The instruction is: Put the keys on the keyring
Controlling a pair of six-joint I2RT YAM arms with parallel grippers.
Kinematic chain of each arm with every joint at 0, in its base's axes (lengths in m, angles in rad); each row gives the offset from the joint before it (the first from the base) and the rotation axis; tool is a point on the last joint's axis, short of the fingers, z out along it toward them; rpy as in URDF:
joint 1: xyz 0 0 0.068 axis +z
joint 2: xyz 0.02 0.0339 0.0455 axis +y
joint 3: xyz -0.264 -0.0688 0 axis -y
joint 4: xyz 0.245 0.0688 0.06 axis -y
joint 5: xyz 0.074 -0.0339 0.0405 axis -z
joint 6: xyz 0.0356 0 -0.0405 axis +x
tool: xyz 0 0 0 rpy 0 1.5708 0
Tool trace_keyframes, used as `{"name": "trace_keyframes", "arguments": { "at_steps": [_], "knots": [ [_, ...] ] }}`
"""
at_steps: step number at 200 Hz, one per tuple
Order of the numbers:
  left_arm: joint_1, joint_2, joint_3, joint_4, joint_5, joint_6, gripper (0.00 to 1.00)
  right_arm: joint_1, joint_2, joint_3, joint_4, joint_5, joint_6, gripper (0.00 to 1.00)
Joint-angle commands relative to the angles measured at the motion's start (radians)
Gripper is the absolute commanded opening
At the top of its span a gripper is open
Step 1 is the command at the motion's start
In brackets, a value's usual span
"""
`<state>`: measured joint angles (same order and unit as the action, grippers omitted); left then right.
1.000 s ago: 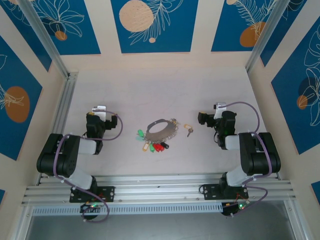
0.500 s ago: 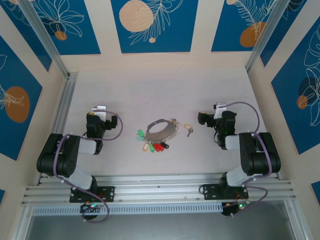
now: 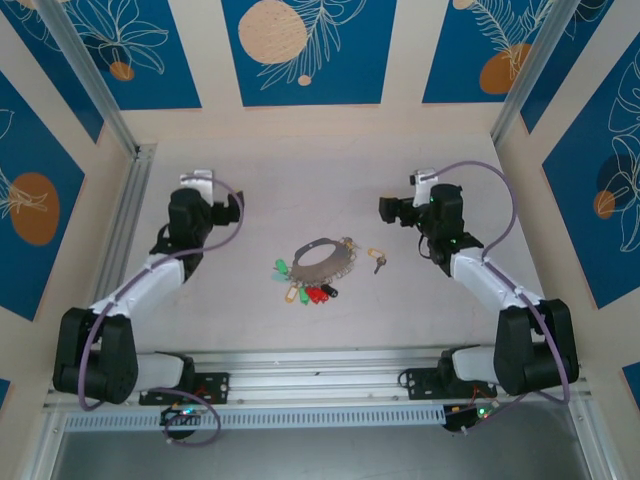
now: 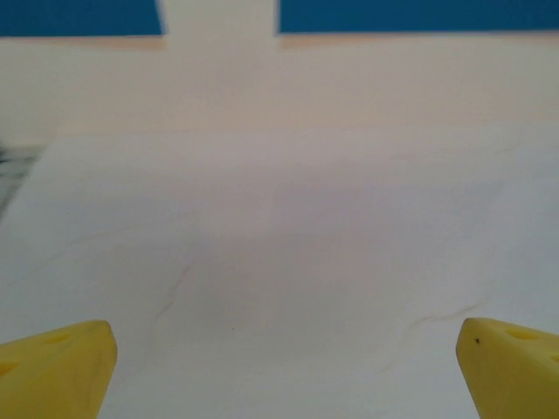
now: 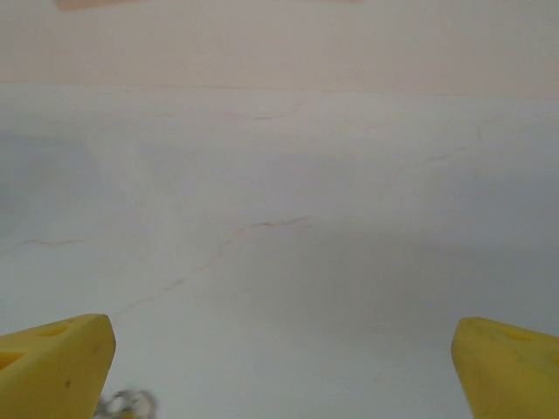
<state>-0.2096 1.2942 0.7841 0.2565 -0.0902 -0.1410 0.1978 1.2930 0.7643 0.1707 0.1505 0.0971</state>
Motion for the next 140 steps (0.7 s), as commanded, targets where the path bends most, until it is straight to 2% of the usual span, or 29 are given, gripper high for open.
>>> {"name": "trace_keyframes", "arguments": {
  "at_steps": [1,12,21,48,78,88,102,109,118,140],
  "knots": [
    [-0.012,0.042,0.053,-0.226,0.341,-0.197,1.00,0.086,0.031,0.041,-0.401,-0.049,0.001,0.99],
    [-0.015,0.066,0.056,-0.188,0.489,-0.268,1.00,0.138,0.024,0.040,-0.438,-0.071,-0.016,0.99],
    [-0.023,0.078,0.059,-0.177,0.565,-0.307,1.00,0.169,0.010,0.034,-0.450,-0.087,-0.022,0.99],
    [-0.048,0.095,0.091,-0.222,0.650,-0.314,1.00,0.185,0.013,0.041,-0.449,-0.169,-0.038,0.99],
    [-0.094,0.158,0.157,-0.297,0.636,-0.276,0.99,0.158,0.115,0.105,-0.446,-0.312,-0.059,0.98],
    [-0.120,0.189,0.187,-0.330,0.603,-0.251,0.95,0.147,0.145,0.120,-0.430,-0.361,-0.040,0.94],
    [-0.152,0.238,0.226,-0.359,0.575,-0.229,0.93,0.138,0.177,0.114,-0.386,-0.398,-0.014,0.76],
    [-0.160,0.260,0.240,-0.362,0.568,-0.234,0.91,0.133,0.196,0.110,-0.364,-0.407,-0.003,0.71],
    [-0.163,0.282,0.249,-0.348,0.571,-0.254,0.91,0.127,0.221,0.133,-0.382,-0.423,0.000,0.67],
    [-0.165,0.306,0.253,-0.299,0.592,-0.300,0.90,0.108,0.267,0.177,-0.390,-0.429,0.002,0.67]
  ]
}}
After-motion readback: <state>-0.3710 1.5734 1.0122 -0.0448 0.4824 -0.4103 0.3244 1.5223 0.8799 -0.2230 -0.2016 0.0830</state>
